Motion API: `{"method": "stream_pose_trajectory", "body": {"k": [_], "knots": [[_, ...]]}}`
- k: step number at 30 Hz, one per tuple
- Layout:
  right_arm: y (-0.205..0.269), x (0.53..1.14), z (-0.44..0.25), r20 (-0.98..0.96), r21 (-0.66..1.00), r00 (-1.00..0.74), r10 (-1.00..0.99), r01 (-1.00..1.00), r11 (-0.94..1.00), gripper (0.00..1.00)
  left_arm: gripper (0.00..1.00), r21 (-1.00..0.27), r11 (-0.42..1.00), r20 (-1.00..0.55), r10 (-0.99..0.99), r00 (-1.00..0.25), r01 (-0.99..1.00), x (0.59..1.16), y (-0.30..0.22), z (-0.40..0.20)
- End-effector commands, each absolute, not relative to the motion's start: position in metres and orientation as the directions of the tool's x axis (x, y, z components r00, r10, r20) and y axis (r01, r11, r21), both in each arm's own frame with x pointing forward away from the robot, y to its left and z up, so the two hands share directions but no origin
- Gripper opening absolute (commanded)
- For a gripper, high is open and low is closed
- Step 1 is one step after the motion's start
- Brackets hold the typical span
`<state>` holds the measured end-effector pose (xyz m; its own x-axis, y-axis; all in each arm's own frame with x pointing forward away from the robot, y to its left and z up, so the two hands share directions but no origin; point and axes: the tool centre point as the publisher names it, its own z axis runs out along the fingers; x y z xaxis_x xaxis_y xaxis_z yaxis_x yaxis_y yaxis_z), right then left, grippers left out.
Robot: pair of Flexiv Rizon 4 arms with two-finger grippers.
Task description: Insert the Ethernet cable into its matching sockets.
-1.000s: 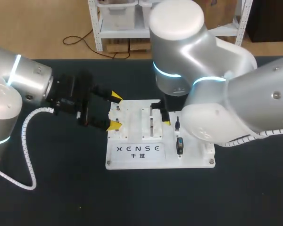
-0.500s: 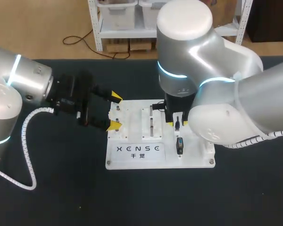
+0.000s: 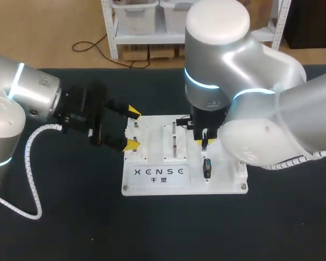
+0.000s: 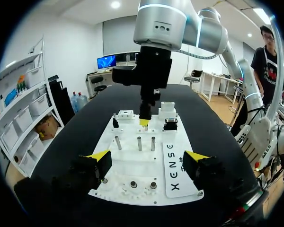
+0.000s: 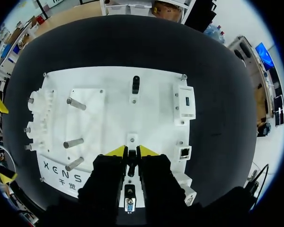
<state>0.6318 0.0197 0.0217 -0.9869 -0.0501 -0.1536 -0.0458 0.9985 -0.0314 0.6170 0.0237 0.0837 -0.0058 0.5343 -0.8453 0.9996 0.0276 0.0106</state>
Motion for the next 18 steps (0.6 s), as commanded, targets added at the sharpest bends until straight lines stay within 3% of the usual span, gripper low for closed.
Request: {"method": "stream_pose_trajectory", "body": {"k": [1,18], "knots": [[0.014,0.63,0.033,-0.165,-0.019,-0.985,-0.053,-0.05,0.999,0.0,1.0,0.012,0.027,-0.847,0.532,-0.004,1.0,0.617,0.024,0.083],[-0.027,0.632,0.059,-0.19,-0.029,-0.982,-0.021,-0.016,0.999,0.0,1.0,0.012,0.027,-0.847,0.532,-0.004,1.0,0.617,0.024,0.083]]}}
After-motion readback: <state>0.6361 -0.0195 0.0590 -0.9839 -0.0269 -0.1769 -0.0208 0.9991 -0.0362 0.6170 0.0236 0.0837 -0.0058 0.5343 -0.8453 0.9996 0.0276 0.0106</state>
